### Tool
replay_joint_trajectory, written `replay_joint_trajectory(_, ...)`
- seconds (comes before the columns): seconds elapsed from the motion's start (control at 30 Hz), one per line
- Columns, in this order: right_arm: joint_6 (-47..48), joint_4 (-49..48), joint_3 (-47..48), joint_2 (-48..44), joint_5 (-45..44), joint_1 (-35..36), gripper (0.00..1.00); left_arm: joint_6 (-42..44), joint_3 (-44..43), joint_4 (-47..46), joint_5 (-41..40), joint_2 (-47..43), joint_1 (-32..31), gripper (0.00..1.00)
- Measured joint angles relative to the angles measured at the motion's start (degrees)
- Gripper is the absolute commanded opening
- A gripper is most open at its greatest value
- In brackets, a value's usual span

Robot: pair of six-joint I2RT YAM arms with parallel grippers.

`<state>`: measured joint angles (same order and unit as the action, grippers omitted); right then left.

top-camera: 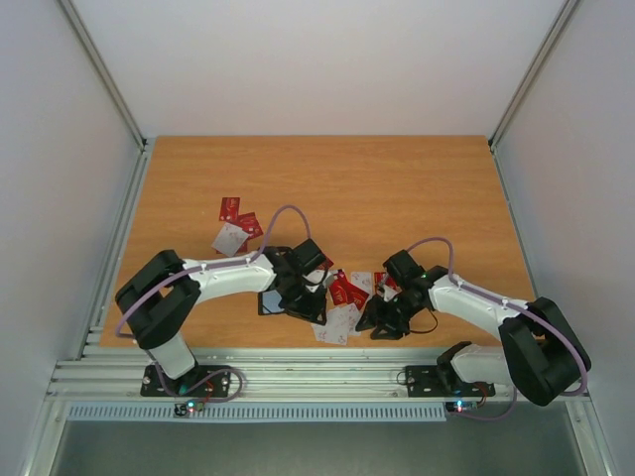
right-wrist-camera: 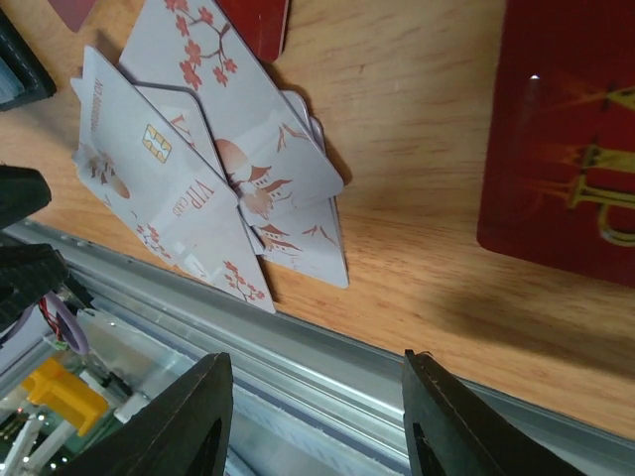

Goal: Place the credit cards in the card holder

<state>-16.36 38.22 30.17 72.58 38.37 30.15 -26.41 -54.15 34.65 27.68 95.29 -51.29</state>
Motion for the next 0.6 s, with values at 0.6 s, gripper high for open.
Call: replay_joint_trajectory(0.6, -9.1, -12.0, -3.8, 1.8, 0.9, 4.8, 0.48, 1.6, -4.7, -1.6, -2.5, 6.9, -2.2, 0.45)
